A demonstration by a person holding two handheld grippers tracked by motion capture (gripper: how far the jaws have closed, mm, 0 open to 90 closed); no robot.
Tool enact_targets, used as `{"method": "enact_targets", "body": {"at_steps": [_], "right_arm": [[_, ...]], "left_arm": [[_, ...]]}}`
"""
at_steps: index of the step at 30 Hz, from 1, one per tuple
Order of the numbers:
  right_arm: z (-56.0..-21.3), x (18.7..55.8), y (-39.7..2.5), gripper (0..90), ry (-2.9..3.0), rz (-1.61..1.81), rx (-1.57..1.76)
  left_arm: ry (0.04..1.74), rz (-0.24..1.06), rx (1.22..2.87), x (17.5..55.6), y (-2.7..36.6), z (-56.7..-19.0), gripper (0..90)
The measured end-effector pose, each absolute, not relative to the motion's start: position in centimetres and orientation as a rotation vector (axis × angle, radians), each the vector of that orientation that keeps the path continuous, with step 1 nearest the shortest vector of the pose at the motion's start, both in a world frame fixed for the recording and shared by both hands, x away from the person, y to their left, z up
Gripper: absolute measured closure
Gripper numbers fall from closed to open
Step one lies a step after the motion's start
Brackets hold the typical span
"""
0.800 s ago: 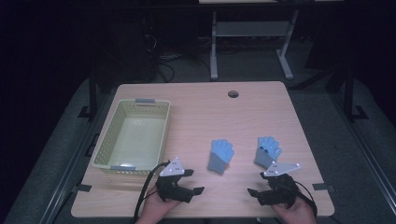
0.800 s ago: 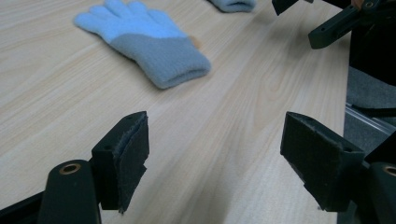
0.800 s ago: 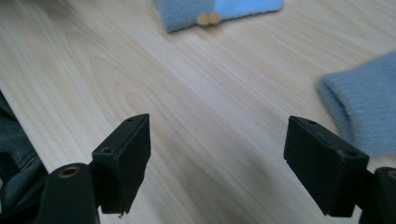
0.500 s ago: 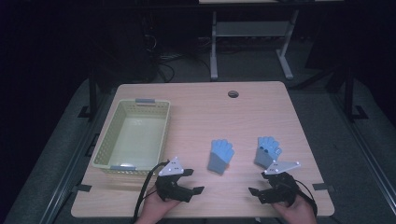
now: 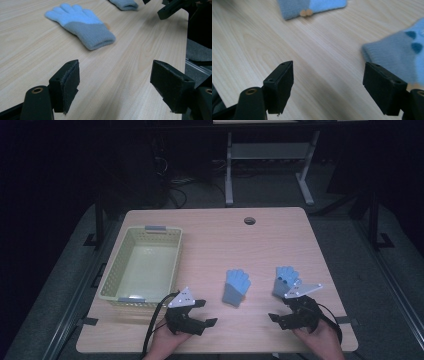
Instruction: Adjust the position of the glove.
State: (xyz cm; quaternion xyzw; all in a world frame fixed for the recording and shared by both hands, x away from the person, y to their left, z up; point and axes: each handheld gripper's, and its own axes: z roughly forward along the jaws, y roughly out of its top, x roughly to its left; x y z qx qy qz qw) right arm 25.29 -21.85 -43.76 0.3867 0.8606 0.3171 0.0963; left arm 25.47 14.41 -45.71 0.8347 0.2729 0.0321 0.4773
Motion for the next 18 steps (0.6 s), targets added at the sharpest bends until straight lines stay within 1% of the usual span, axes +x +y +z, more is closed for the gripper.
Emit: {"method": "enact_targets", "body": {"at_steps": [5, 11, 18], "right_arm": [[-42.8, 25.9, -22.1, 24.9, 2.546, 0.89, 1.119], [-41.7, 28.1, -23.6, 30.2, 2.503, 0.91, 1.195], [-41.2, 30.3, -24.4, 32.0, 2.511, 0.873, 1.227]], "left_arm": [[0.653, 0.083, 2.052, 25.4, 14.3, -45.6, 23.4], [0.643, 0.092, 2.038, 25.1, 14.4, -45.5, 23.5], [0.645, 0.111, 2.025, 25.2, 14.4, -45.4, 23.4]]}}
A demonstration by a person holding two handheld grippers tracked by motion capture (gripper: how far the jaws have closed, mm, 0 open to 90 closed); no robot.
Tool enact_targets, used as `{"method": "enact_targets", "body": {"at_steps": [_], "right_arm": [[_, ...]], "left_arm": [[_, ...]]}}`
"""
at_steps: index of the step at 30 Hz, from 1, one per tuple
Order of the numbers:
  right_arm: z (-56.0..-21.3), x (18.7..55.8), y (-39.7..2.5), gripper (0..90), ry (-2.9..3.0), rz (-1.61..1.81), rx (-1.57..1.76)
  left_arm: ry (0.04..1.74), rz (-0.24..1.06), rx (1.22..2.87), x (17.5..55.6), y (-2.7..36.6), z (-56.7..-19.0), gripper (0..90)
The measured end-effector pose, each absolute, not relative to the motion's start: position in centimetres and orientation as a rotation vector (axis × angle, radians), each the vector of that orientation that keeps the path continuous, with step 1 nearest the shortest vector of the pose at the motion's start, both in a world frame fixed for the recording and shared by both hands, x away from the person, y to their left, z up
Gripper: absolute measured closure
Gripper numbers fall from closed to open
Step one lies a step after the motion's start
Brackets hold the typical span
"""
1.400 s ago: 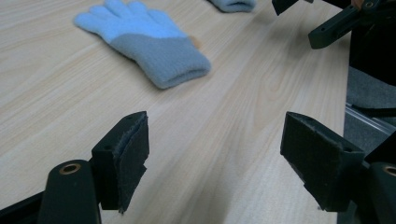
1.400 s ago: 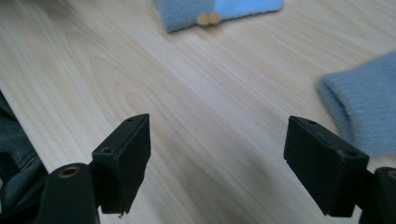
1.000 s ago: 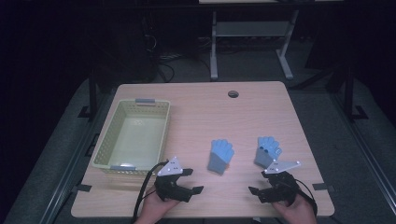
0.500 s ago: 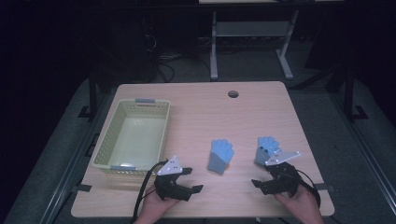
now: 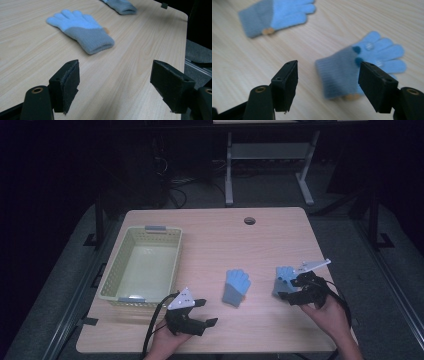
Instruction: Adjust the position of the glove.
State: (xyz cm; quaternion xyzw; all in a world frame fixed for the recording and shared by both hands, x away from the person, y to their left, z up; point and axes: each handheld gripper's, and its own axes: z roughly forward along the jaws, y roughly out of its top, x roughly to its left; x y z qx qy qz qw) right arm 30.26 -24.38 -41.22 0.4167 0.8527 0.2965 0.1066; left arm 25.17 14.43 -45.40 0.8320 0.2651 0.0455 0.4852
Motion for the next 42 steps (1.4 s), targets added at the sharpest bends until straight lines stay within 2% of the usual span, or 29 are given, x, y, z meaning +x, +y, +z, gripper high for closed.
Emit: {"method": "enact_targets", "body": {"at_steps": [5, 7, 13, 18, 22, 26, 35, 42], "right_arm": [[-41.0, 31.5, -24.6, 32.9, 2.519, 0.839, 1.217], [-41.1, 32.4, -24.8, 38.1, 2.531, 0.824, 1.232], [-41.2, 33.7, -24.8, 42.3, 2.54, 0.821, 1.248], [-42.4, 34.8, -24.5, 50.6, 2.575, 0.729, 1.26], [-43.1, 35.4, -24.4, 53.8, 2.595, 0.678, 1.257], [-44.3, 35.8, -24.2, 56.3, 2.635, 0.566, 1.26], [-44.7, 35.7, -24.4, 59.3, 2.614, 0.613, 1.289], [-44.7, 35.7, -24.5, 69.7, 2.607, 0.623, 1.295]], "left_arm": [[0.647, 0.106, 2.022, 25.2, 14.3, -45.5, 23.4], [0.644, 0.102, 2.029, 25.2, 14.2, -45.6, 23.4], [0.653, 0.104, 2.02, 25.2, 14.3, -45.5, 23.3], [0.658, 0.097, 2.016, 25.3, 14.4, -45.5, 23.1], [0.648, 0.097, 2.016, 25.3, 14.3, -45.6, 23.1], [0.644, 0.097, 2.014, 25.3, 14.4, -45.5, 23.0], [0.648, 0.101, 2.024, 25.3, 14.3, -45.6, 23.0], [0.649, 0.1, 2.02, 25.3, 14.3, -45.6, 23.0]]}}
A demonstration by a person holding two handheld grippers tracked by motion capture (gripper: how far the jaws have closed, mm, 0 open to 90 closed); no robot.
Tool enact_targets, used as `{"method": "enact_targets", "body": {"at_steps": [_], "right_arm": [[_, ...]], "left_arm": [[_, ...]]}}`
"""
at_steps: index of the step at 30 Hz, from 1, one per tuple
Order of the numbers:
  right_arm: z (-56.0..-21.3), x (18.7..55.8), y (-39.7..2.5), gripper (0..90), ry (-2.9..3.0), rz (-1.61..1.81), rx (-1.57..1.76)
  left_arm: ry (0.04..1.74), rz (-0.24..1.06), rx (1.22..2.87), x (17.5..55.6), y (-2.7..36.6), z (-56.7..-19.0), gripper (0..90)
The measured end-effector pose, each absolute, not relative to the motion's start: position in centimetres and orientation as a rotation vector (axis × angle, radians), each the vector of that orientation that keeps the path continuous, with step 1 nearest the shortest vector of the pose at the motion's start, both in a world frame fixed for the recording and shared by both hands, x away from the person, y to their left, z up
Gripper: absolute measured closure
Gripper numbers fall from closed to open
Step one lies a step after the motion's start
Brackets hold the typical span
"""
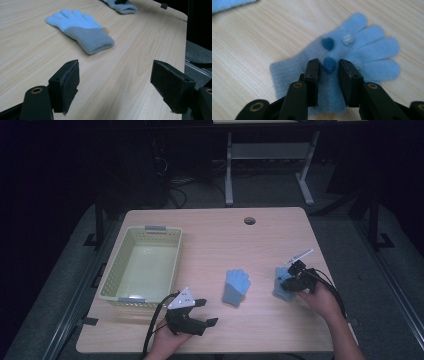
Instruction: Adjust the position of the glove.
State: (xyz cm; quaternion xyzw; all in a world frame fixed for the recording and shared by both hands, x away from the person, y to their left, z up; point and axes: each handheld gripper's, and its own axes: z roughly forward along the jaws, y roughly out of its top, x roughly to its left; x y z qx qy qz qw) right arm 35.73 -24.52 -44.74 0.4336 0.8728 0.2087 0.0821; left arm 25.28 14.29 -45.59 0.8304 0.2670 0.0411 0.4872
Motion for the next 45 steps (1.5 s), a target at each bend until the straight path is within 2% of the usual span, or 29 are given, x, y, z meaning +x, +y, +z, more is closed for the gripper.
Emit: {"method": "enact_targets", "body": {"at_steps": [1, 3, 10, 17, 21, 34, 45], "right_arm": [[-44.7, 35.7, -24.5, 69.7, 2.607, 0.623, 1.295], [-44.7, 35.8, -24.6, 75.2, 2.603, 0.623, 1.305], [-44.7, 35.9, -24.8, 80.9, 2.584, 0.625, 1.347], [-44.3, 35.6, -24.9, 82.0, 2.573, 0.629, 1.347], [-42.9, 35.0, -24.7, 82.1, 2.552, 0.691, 1.305], [-39.6, 33.5, -20.0, 81.8, 2.579, 0.853, 1.167], [-39.1, 33.8, -14.5, 81.4, 2.665, 0.9, 1.082]], "left_arm": [[0.649, 0.1, 2.02, 25.3, 14.3, -45.6, 23.0], [0.646, 0.101, 2.024, 25.2, 14.3, -45.6, 23.0], [0.641, 0.106, 2.025, 25.2, 14.3, -45.5, 23.1], [0.645, 0.106, 2.023, 25.2, 14.4, -45.5, 23.0], [0.648, 0.104, 2.021, 25.2, 14.4, -45.5, 23.0], [0.646, 0.104, 2.015, 25.2, 14.2, -45.6, 23.0], [0.639, 0.107, 2.012, 25.2, 14.3, -45.6, 23.0]]}}
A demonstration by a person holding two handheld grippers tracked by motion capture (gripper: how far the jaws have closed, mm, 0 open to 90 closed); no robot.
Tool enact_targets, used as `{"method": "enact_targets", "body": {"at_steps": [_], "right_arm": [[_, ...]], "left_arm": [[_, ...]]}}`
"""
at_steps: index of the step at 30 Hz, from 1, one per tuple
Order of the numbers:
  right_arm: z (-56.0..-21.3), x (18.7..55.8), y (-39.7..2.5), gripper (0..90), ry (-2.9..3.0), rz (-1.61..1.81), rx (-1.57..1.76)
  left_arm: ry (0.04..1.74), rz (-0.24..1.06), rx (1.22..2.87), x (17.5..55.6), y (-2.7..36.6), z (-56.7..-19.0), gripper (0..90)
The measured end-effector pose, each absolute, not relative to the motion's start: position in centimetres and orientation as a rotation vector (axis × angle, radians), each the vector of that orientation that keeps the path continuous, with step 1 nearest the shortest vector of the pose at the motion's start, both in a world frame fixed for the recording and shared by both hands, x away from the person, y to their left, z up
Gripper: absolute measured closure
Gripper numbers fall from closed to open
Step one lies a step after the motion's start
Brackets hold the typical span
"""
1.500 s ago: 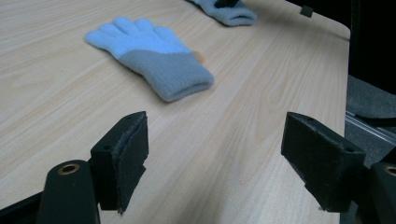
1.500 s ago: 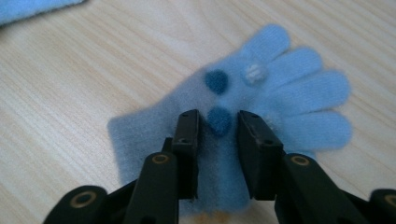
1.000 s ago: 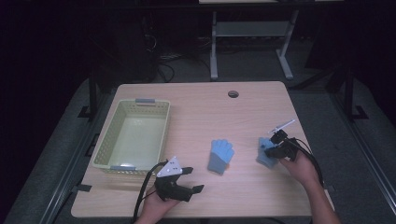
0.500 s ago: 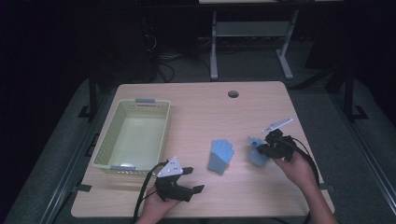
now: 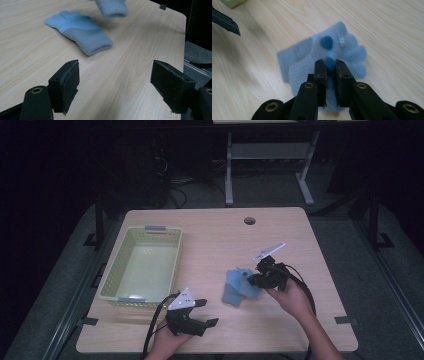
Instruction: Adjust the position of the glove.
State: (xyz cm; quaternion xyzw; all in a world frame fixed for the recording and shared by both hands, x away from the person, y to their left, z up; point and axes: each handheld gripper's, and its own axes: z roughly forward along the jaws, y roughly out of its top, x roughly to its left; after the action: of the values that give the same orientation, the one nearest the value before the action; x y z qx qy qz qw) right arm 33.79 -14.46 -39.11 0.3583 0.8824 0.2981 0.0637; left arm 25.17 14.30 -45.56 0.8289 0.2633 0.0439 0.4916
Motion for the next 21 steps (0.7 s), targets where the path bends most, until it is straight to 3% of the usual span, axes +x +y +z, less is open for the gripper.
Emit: {"method": "enact_targets", "body": {"at_steps": [21], "right_arm": [[-41.2, 34.8, -9.8, 78.6, 2.729, 0.844, 1.099]], "left_arm": [[0.643, 0.107, 2.001, 25.2, 14.6, -45.4, 23.0]]}}
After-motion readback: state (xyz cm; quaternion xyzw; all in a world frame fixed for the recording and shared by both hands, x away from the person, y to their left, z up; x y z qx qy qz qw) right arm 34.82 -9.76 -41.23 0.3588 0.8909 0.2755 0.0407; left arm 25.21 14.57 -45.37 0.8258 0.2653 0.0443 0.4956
